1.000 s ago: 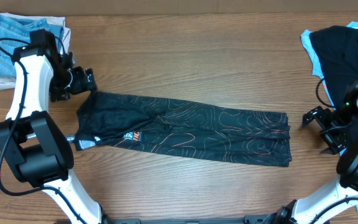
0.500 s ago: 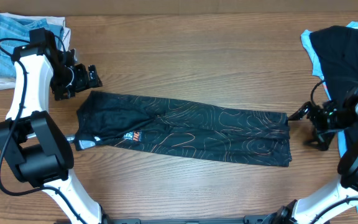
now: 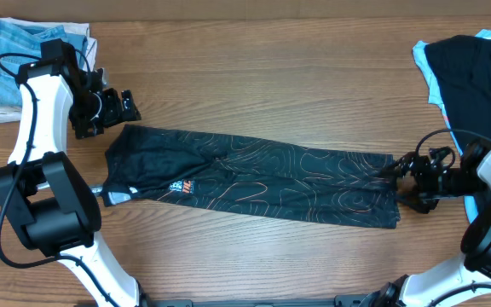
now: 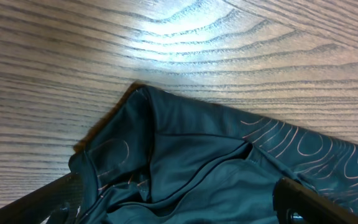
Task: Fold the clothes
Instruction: 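Grasp the jersey strip's right end with the right gripper, then fold the right end leftward over the strip with the right gripper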
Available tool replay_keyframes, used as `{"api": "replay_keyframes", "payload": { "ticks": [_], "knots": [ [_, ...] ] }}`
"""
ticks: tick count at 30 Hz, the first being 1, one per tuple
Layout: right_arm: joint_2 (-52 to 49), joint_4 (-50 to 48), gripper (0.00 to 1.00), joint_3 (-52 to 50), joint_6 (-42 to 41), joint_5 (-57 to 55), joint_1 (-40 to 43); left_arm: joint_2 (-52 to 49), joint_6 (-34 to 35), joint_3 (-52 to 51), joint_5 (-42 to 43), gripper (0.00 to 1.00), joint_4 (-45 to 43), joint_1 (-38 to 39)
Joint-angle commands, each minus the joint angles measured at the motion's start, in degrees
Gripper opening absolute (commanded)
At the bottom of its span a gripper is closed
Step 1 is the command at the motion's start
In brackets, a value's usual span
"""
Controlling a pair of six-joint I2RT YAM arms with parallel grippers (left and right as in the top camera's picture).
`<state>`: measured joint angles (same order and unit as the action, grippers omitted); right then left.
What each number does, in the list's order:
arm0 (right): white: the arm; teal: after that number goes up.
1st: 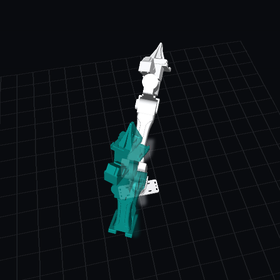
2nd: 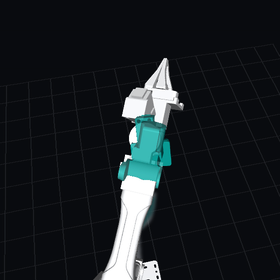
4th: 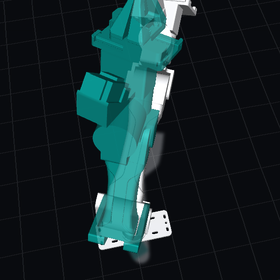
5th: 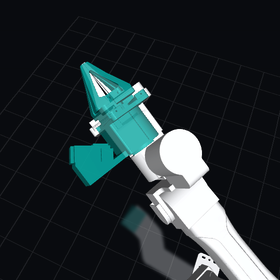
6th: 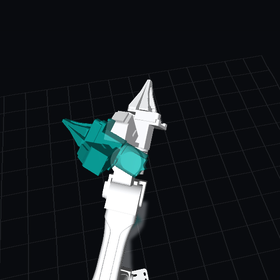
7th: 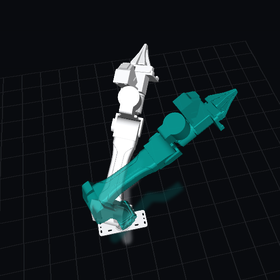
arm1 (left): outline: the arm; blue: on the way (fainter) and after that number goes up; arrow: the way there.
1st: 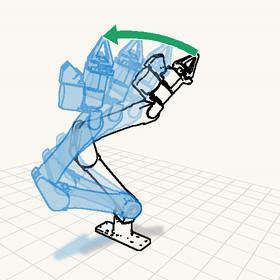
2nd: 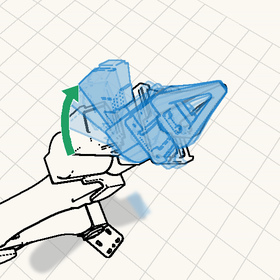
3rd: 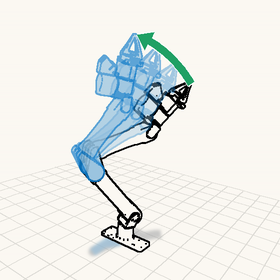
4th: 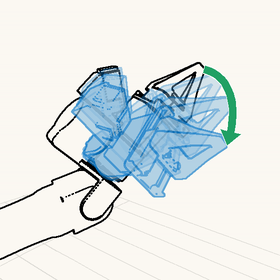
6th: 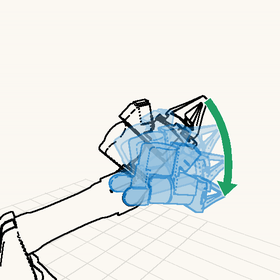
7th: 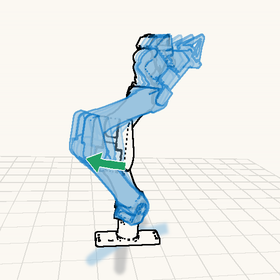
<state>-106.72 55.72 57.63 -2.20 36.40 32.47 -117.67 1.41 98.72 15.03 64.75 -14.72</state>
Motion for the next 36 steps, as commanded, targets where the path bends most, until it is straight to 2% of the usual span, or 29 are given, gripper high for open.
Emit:
{"api": "replay_keyframes", "payload": {
  "ticks": [1,3,7,8,9,13,16,22,27,36],
  "knots": [
    [-3.65,-0.90,0.73,-3.04,1.14,-4.17,-0.87,-0.17,0.55,0.76,1.14,1.00,0.04,-0.15],
    [-3.65,-0.85,0.72,-3.04,1.14,-4.33,-1.25,-0.17,0.55,0.76,1.14,1.00,0.11,-0.15],
    [-3.65,-0.87,0.38,-3.04,0.72,-4.33,-1.55,-0.17,0.52,0.76,1.11,1.00,0.85,-0.15],
    [-3.65,-0.90,0.25,-3.04,0.20,-4.35,-1.55,-0.17,0.52,0.76,1.11,1.00,1.01,-0.15],
    [-3.65,-1.05,0.19,-3.04,-0.61,-4.35,-1.55,-0.17,0.52,0.76,1.11,1.00,1.05,-0.15],
    [-3.65,-1.49,0.06,-2.27,-2.60,-4.81,-1.55,-0.17,0.55,0.76,1.11,1.00,1.11,-0.15],
    [-3.63,-0.66,0.04,-0.28,-3.41,-6.10,-1.55,-0.17,0.52,0.76,1.11,1.00,1.46,-0.15],
    [-1.88,4.24,0.04,6.27,-10.08,-16.90,-1.62,-0.17,0.52,0.76,1.11,1.00,2.34,-0.15],
    [2.38,8.76,0.04,10.12,-10.73,-19.47,-3.23,-0.17,0.55,0.76,1.11,1.00,2.34,-0.15],
    [7.61,11.02,0.04,10.47,-19.41,-32.63,-15.26,-0.17,0.55,0.76,1.14,1.00,2.38,-0.15]
  ]
}}
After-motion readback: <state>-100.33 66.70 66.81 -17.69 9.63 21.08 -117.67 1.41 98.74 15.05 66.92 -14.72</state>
